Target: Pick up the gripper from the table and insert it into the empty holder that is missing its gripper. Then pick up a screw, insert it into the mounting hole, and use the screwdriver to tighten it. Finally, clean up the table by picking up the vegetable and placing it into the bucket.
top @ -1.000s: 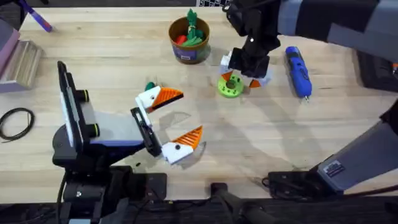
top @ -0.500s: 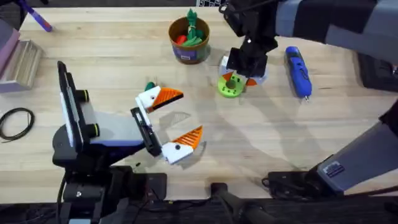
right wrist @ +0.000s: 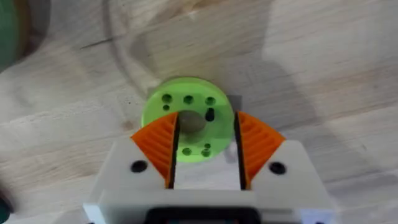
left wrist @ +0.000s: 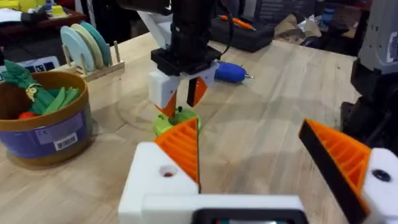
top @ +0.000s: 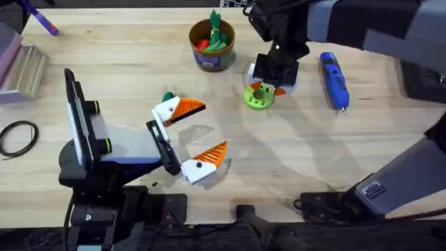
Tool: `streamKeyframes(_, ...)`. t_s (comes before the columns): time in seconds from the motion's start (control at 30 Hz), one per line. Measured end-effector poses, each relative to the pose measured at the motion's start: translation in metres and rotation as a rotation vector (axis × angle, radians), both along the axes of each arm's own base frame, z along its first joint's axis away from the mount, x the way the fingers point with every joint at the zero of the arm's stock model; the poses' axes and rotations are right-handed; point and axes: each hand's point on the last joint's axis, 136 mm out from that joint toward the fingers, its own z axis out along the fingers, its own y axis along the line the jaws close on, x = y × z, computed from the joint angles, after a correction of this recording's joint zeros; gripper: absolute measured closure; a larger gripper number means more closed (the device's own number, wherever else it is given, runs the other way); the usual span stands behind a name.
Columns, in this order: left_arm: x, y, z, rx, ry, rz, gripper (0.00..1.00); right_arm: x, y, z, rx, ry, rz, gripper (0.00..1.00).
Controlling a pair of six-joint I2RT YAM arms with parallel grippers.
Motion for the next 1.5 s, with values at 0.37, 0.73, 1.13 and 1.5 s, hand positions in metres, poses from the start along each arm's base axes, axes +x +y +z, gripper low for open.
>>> streamKeyframes(0.37, 0.0000, 0.0000, 0.0000, 0.000, 0.000, 0.000, 0.015, -0.0008, -0.0013, -0.0038, -0.010, 0.010, 0.000, 0.492)
streamKeyframes(0.73, 0.0000, 0.0000, 0.0000, 0.000, 0.000, 0.000, 0.015, -0.0011, -0.0014, -0.0060, -0.013, 0.016, 0.000, 0.527)
streamKeyframes(1.13, 0.0000, 0.0000, 0.0000, 0.000, 0.000, 0.000, 0.014, -0.0019, -0.0019, -0.0059, -0.015, 0.019, 0.000, 0.595)
streamKeyframes(1.5, 0.0000, 0.0000, 0.0000, 0.000, 0.000, 0.000, 0.015, -0.0013, -0.0037, -0.0056, -0.025, 0.015, -0.001, 0.775)
